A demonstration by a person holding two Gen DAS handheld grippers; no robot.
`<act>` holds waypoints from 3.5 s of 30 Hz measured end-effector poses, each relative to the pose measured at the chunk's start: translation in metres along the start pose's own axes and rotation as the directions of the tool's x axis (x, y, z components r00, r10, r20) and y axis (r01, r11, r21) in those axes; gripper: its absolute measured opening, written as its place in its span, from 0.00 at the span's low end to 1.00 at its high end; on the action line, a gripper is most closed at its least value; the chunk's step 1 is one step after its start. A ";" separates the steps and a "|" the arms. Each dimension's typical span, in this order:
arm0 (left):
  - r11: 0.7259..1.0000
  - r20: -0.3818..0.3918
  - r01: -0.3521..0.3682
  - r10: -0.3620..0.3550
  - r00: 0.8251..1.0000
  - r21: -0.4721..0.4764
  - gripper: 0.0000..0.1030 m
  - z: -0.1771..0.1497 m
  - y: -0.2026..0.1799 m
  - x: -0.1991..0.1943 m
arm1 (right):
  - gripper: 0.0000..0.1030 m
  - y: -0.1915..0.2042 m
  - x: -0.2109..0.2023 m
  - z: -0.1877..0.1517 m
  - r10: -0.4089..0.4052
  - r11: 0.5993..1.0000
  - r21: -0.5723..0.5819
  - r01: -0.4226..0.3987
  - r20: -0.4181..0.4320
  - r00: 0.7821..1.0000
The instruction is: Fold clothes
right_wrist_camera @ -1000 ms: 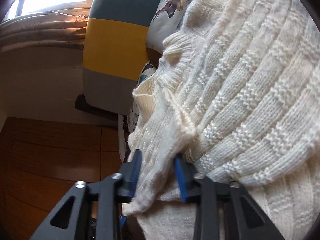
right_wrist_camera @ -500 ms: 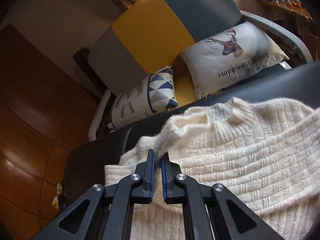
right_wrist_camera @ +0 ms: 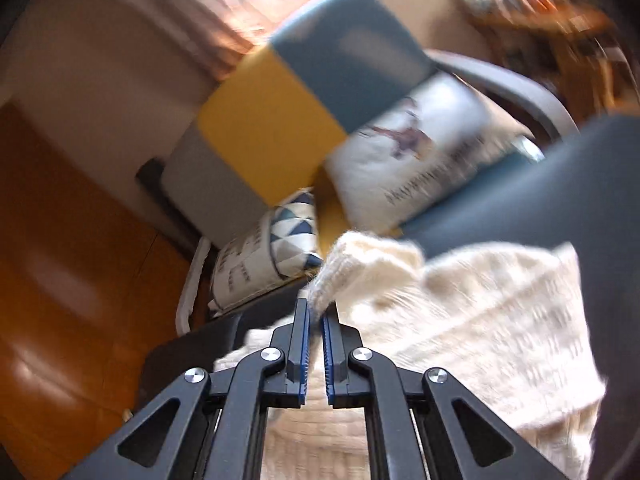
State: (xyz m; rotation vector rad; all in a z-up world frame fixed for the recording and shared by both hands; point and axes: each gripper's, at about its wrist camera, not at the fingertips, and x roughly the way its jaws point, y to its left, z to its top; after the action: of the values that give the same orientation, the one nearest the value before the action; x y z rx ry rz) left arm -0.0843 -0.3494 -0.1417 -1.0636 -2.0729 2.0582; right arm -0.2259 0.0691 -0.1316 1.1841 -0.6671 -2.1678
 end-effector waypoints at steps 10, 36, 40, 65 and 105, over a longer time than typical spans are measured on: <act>0.992 -0.046 -0.115 0.118 0.992 0.057 0.46 -0.026 -0.008 0.035 | 0.04 0.046 -0.007 0.023 0.159 0.985 -0.073 -0.157 0.027 0.987; 0.978 0.188 -0.182 0.160 0.969 0.105 0.25 -0.004 0.010 -0.014 | 0.05 -0.073 -0.005 -0.024 0.006 0.999 0.036 -0.007 0.020 1.000; 0.971 0.172 -0.221 0.203 0.964 0.093 0.22 -0.005 0.025 -0.010 | 0.05 -0.099 0.006 -0.036 -0.100 0.990 0.099 0.105 -0.051 0.994; 0.858 0.221 -0.350 0.284 0.933 0.375 0.26 0.012 -0.042 -0.045 | 0.19 -0.025 0.021 -0.035 -0.219 0.942 -0.275 0.193 -0.067 0.973; 0.578 0.264 -0.419 0.335 0.904 0.700 0.26 -0.003 -0.082 0.018 | 0.18 -0.052 0.057 -0.051 -0.214 0.950 -0.257 0.179 -0.112 0.970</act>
State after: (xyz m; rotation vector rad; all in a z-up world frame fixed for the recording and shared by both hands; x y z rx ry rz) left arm -0.1322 -0.3295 -0.0759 -1.2879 -0.7952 2.8010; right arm -0.2196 0.0594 -0.2234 1.2975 -0.2194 -2.2265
